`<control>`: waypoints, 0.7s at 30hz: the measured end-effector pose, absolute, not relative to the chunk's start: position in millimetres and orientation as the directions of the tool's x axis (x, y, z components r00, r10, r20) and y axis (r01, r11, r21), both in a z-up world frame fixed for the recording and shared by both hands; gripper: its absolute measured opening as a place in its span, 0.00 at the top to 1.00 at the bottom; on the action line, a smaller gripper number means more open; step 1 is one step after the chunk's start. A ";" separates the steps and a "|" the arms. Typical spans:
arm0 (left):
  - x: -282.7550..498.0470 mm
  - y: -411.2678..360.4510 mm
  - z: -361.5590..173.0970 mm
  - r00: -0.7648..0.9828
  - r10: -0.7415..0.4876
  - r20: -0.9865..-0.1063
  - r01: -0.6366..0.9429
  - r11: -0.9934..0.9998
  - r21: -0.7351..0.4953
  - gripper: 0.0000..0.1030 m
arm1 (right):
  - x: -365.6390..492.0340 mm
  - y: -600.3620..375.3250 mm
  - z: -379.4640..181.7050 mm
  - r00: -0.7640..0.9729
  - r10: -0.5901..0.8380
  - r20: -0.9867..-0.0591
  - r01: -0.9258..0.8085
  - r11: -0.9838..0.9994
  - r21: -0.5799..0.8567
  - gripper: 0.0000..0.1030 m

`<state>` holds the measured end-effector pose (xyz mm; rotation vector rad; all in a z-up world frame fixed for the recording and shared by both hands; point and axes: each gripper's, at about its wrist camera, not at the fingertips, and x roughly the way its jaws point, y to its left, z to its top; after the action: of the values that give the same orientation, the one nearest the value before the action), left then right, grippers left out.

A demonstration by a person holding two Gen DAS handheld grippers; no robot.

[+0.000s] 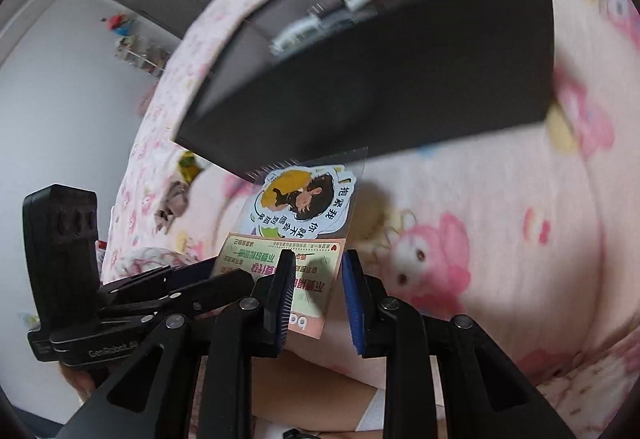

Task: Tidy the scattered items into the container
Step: 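Lift the card and sticker and carry them toward the black box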

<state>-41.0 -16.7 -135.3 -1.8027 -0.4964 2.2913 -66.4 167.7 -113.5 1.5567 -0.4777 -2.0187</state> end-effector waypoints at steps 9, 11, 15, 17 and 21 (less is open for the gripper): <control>-47.0 -31.1 -136.7 -0.325 0.297 -0.898 0.081 -0.937 -0.339 0.56 | -71.1 165.8 -133.4 -0.174 -0.609 -0.774 0.165 -0.792 0.587 0.77; -54.9 -33.6 -146.0 -0.324 0.323 -0.889 0.091 -0.925 -0.369 0.57 | -71.2 161.5 -137.2 -0.166 -0.596 -0.785 0.173 -0.802 0.572 0.77; -51.6 -32.0 -151.8 -0.336 0.363 -0.869 0.078 -0.909 -0.410 0.64 | -65.5 157.5 -134.7 -0.144 -0.654 -0.743 0.225 -0.753 0.619 0.77; -51.5 -33.4 -147.1 -0.347 0.405 -0.846 0.037 -0.895 -0.444 0.65 | -62.8 156.6 -133.1 -0.117 -0.725 -0.678 0.242 -0.683 0.689 0.77; -55.2 -36.3 -148.3 -0.363 0.392 -0.845 0.072 -0.893 -0.445 0.66 | -58.9 154.9 -128.7 -0.197 -0.636 -0.746 0.230 -0.770 0.595 0.77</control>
<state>-55.2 -36.3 -148.3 -1.6410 -0.6172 2.3607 -58.9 154.9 -128.7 1.5080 -0.4795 -2.0095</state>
